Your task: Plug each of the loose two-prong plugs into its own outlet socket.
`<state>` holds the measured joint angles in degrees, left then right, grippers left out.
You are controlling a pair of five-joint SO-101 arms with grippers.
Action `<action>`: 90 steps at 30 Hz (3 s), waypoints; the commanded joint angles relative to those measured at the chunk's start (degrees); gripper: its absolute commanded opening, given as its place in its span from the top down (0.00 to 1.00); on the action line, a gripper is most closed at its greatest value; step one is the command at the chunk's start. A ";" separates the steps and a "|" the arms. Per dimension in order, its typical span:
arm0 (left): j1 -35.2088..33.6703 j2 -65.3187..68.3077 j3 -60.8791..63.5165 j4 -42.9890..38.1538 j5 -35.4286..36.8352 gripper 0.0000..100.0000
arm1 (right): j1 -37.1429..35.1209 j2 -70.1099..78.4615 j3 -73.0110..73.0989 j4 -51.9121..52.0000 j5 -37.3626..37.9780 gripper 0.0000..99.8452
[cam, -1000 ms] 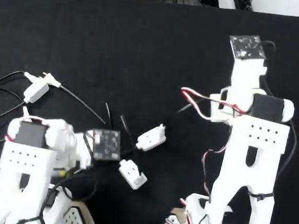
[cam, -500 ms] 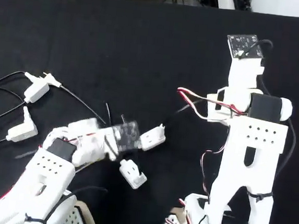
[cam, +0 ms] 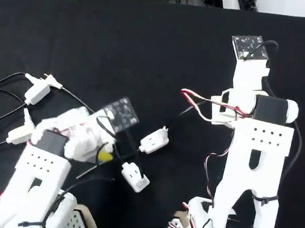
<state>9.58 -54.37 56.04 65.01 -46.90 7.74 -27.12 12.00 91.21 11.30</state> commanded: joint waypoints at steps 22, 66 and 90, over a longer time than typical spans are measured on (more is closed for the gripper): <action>2.51 -0.26 17.54 -15.91 -2.73 0.91 | -0.62 0.04 -0.31 0.00 0.26 0.66; -8.75 35.34 -23.16 -0.26 2.29 0.90 | -0.44 -0.04 4.35 -2.20 0.62 0.66; -1.10 14.59 9.01 -11.16 -24.35 0.77 | -0.62 -0.04 6.20 -2.20 0.70 0.66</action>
<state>9.76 -44.18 65.19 61.85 -71.52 7.56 -27.03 18.51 89.80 11.65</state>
